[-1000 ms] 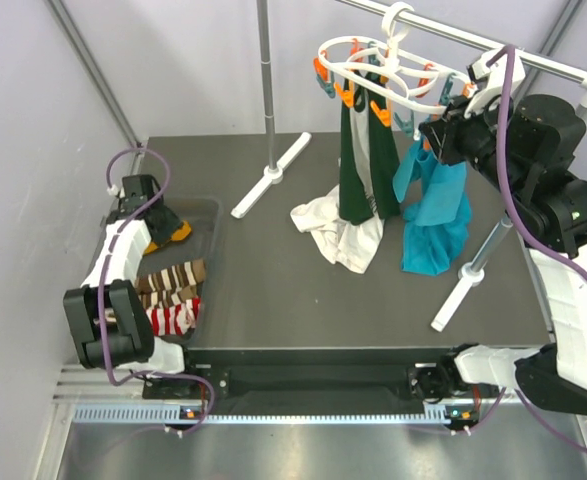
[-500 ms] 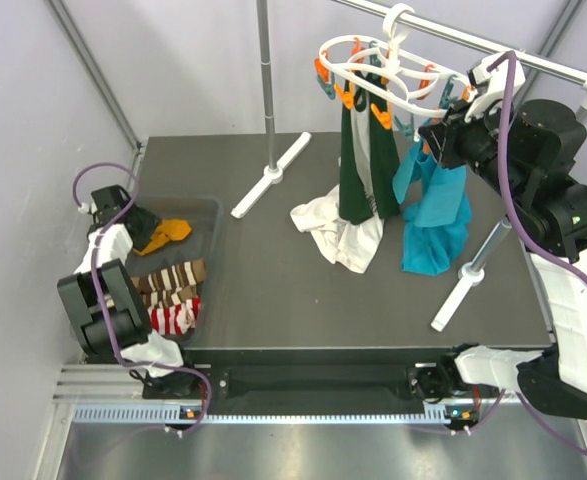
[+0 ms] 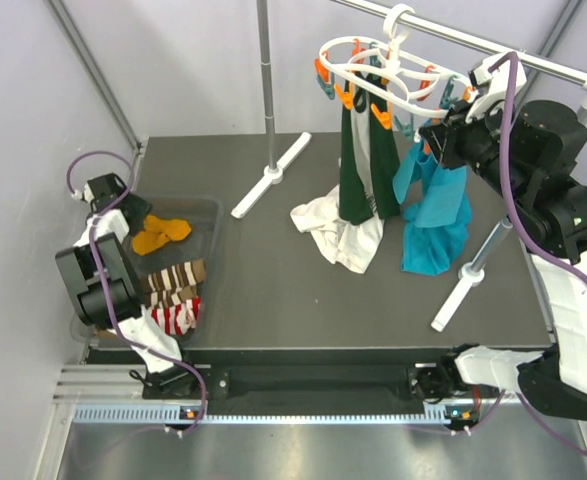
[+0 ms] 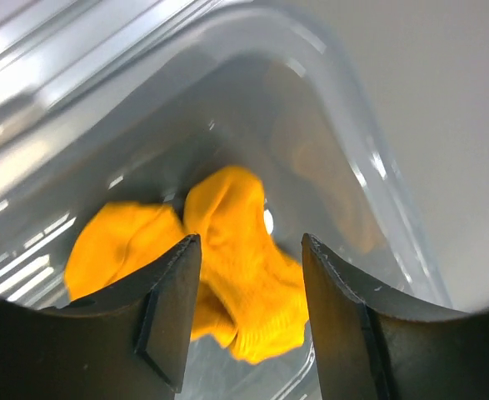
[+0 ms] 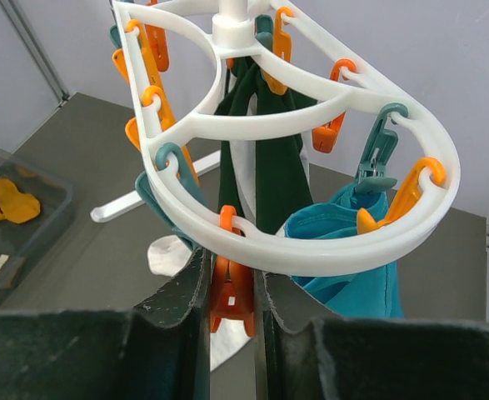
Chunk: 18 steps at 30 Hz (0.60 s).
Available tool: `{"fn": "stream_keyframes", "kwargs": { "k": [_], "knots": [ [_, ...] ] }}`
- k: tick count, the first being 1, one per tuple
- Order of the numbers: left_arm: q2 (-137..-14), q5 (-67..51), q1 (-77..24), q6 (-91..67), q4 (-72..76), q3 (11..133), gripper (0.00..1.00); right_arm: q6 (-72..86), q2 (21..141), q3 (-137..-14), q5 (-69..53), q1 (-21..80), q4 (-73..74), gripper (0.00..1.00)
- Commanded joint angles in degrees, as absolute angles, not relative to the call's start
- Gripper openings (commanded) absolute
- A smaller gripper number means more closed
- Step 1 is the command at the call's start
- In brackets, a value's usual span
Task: Clip the socks to the hanger
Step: Pick up the sock from the bin.
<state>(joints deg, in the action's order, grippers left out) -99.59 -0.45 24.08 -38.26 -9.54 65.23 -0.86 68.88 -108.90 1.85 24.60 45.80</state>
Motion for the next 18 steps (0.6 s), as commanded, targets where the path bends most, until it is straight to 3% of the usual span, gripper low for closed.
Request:
{"fn": "stream_keyframes", "kwargs": {
  "k": [1, 12, 14, 18],
  "knots": [
    [-102.56, -2.45, 24.52, -36.39, -6.41, 68.9, 0.56, -1.32, 67.94, -110.13, 0.97, 25.31, 45.09, 0.0],
    [-110.65, -5.1, 24.52, -39.37, -9.14, 70.66, 0.48, -1.41, 68.2, -109.78, 0.97, 25.23, 44.74, 0.0],
    [-111.18, -4.83, 24.61, -38.85, -9.05, 70.58, 0.41, -1.41, 68.29, -109.69, 0.88, 25.31, 44.74, 0.0],
    [-109.96, -6.84, 24.52, -38.06, -9.23, 71.54, 0.15, -1.41, 68.2, -109.6, 0.62, 25.4, 44.65, 0.0]
  ]
}}
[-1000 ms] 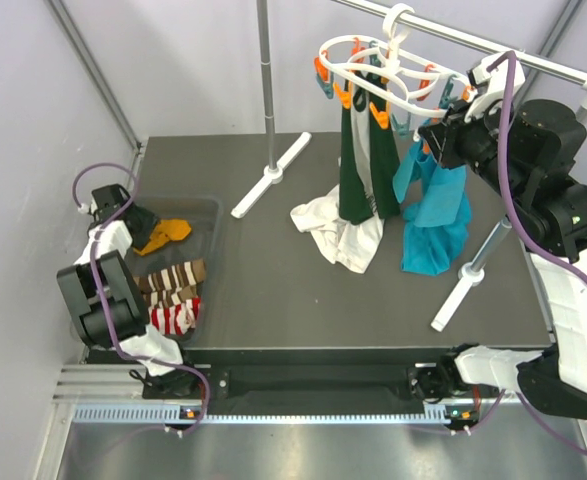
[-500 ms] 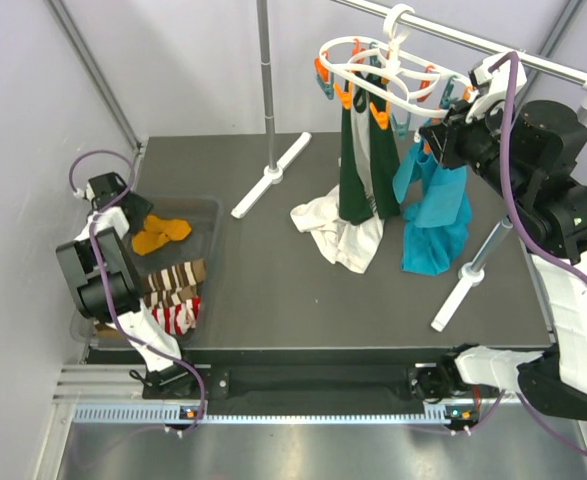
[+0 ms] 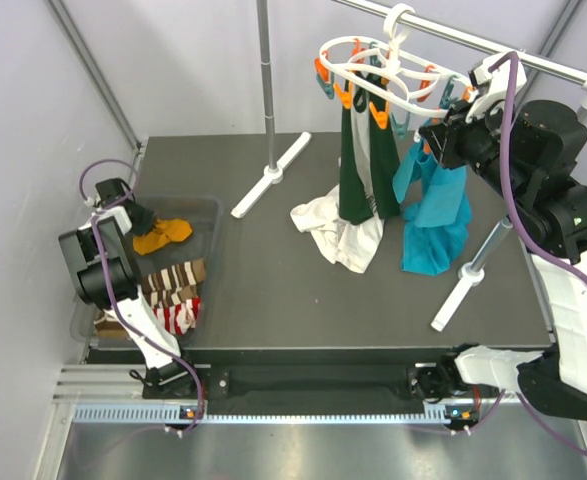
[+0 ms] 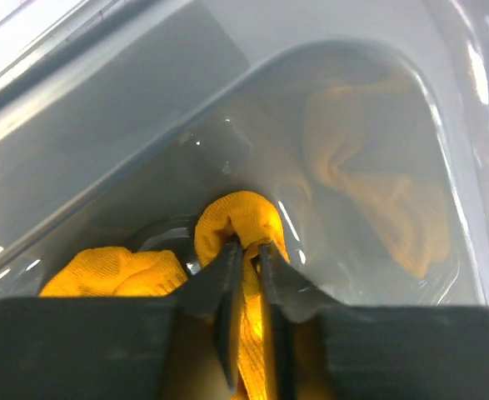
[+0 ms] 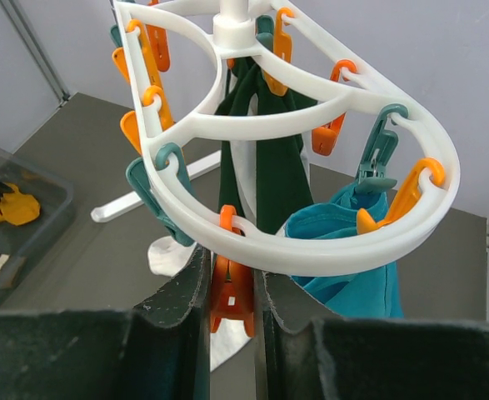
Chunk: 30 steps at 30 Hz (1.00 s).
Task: Clip the socks to the hanger
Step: Pick up the sock from the bin, then clamp the sock onto the hanger.
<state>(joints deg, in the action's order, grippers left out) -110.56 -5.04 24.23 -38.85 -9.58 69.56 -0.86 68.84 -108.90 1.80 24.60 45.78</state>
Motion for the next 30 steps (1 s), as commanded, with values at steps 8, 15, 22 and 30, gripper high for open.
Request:
{"fn": "stream_keyframes", "kwargs": {
  "k": [8, 15, 22, 30],
  "knots": [
    [-100.22, -9.23, 23.3, -35.16, -11.33, 75.23, 0.0, -1.32, 68.29, -109.16, 0.26, 25.31, 44.56, 0.0],
    [-85.45, -22.83, 21.27, -38.66, -1.54, 68.83, 0.0, -0.97, 68.29, -108.63, 0.26, 25.31, 44.3, 0.0],
    [-74.99, -45.68, 5.23, -41.75, 20.77, 63.11, 0.0, -0.35, 67.59, -107.49, -2.55, 25.4, 43.95, 0.0],
    [-72.24, -45.71, -21.42, -28.75, 21.62, 67.93, 0.0, -0.35, 66.97, -107.4, -3.69, 25.31, 43.95, 0.0]
  ]
}}
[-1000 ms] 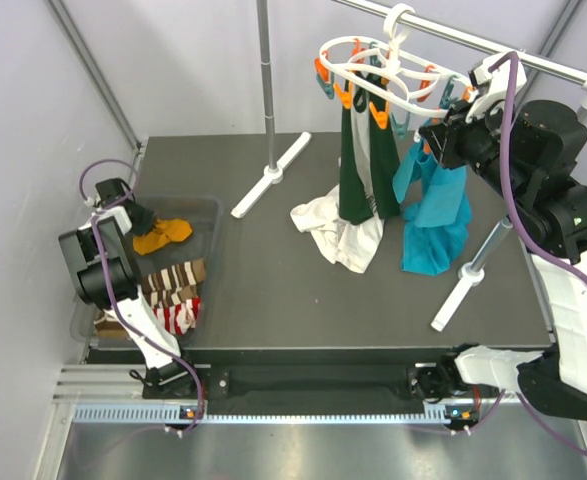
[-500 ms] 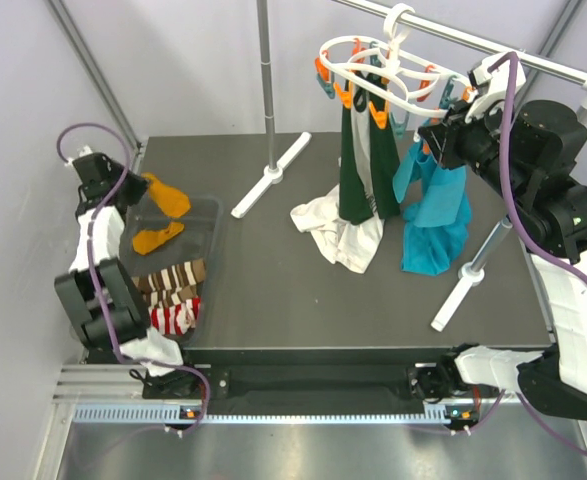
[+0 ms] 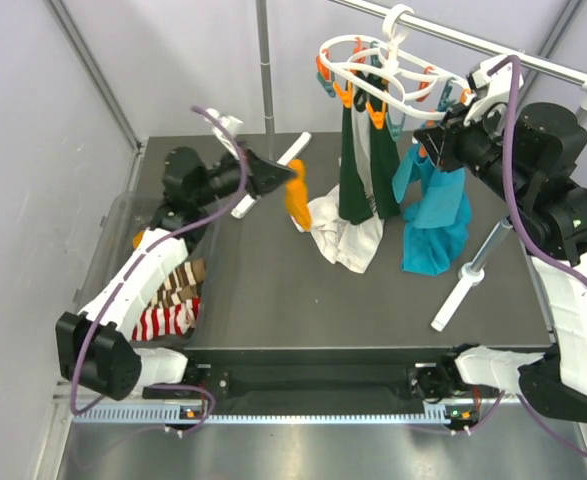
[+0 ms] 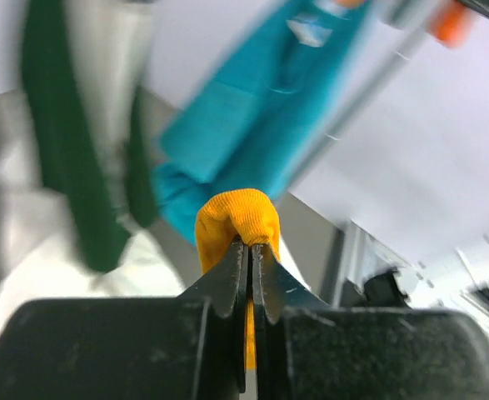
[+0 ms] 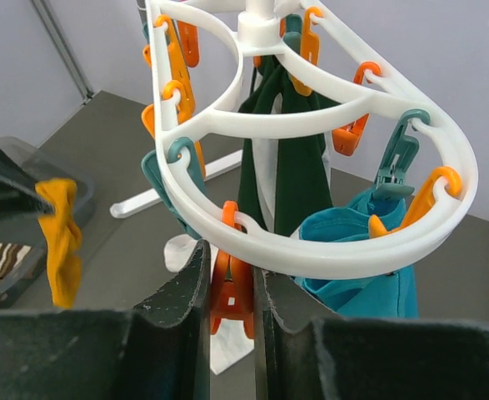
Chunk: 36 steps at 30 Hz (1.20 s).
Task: Clip the socks to the hanger
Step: Clamp the sock onto the hanger.
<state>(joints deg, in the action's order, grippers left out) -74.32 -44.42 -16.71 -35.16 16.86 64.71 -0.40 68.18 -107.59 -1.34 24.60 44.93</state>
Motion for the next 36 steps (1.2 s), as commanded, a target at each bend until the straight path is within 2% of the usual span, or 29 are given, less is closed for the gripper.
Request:
{"fn": "stream_keyframes", "kwargs": {
  "k": [1, 7, 13, 20, 36],
  "knots": [
    [-72.77, -44.49, -25.45, -26.91, 21.71, 68.46, 0.0, 1.21, 67.06, -107.49, -4.3, 25.31, 44.03, 0.0],
    [-79.17, -41.05, -36.71, -21.81, 21.71, 74.79, 0.0, 2.46, 67.24, -108.19, -6.5, 25.31, 44.38, 0.0],
    [-87.35, -35.34, -43.14, -18.38, 22.67, 82.52, 0.0, 4.04, 67.24, -108.63, -9.05, 25.4, 44.12, 0.0],
    [-92.54, -30.59, -45.79, -19.07, 27.59, 86.3, 0.0, 5.1, 67.32, -109.6, -10.37, 25.23, 44.47, 0.0],
    [-93.34, -33.92, -47.02, -22.94, 32.16, 88.68, 0.0, 4.92, 67.15, -109.25, -10.81, 25.31, 44.21, 0.0]
  ]
}}
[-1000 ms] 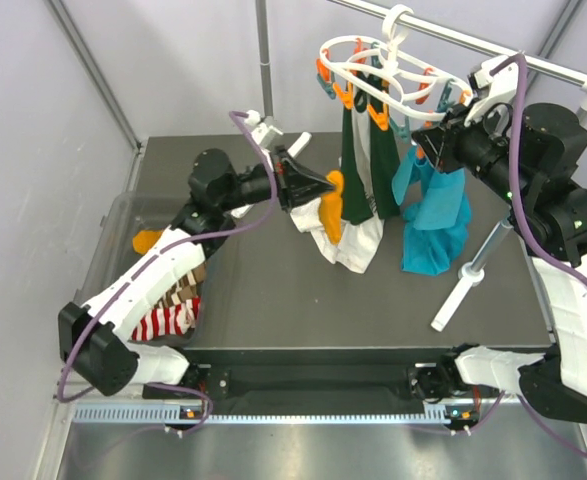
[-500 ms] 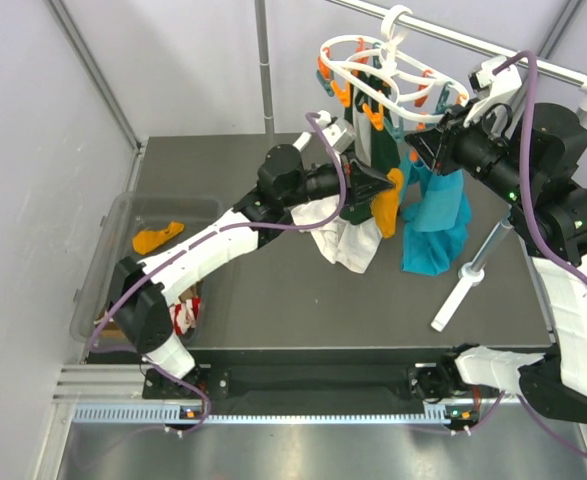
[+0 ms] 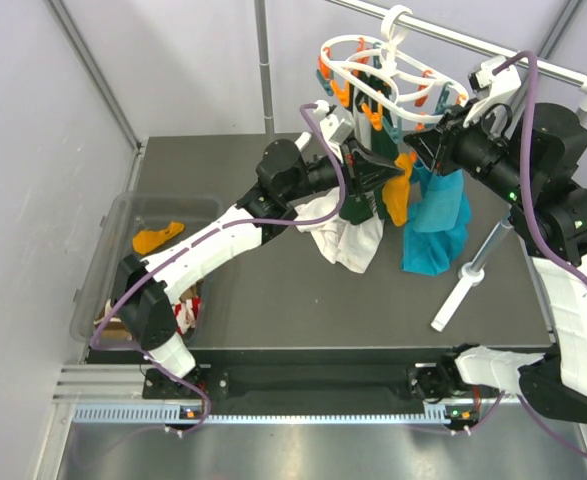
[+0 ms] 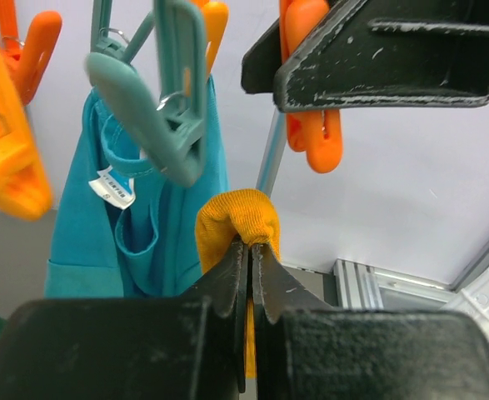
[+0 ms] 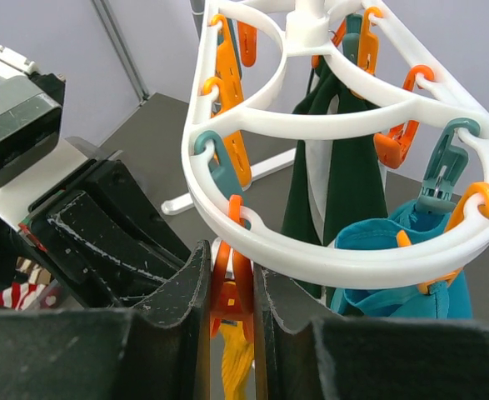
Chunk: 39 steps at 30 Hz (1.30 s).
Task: Clip the socks to the hanger
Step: Clamp the sock onto the hanger.
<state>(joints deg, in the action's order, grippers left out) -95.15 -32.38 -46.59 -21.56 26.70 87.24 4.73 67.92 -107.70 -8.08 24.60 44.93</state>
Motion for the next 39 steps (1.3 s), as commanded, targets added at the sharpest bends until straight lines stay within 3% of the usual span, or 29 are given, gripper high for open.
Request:
{"fn": "stream_keyframes", "kwargs": {
  "k": [1, 39],
  "knots": [
    [-93.17, -34.01, -47.11, -23.29, 32.43, 88.59, 0.0, 5.01, 67.15, -109.25, -11.07, 25.31, 44.21, 0.0],
    [-96.33, -36.91, -47.2, -30.14, 46.41, 87.1, 0.0, 9.23, 65.13, -107.05, -14.24, 25.22, 40.17, 0.0]
  ]
}}
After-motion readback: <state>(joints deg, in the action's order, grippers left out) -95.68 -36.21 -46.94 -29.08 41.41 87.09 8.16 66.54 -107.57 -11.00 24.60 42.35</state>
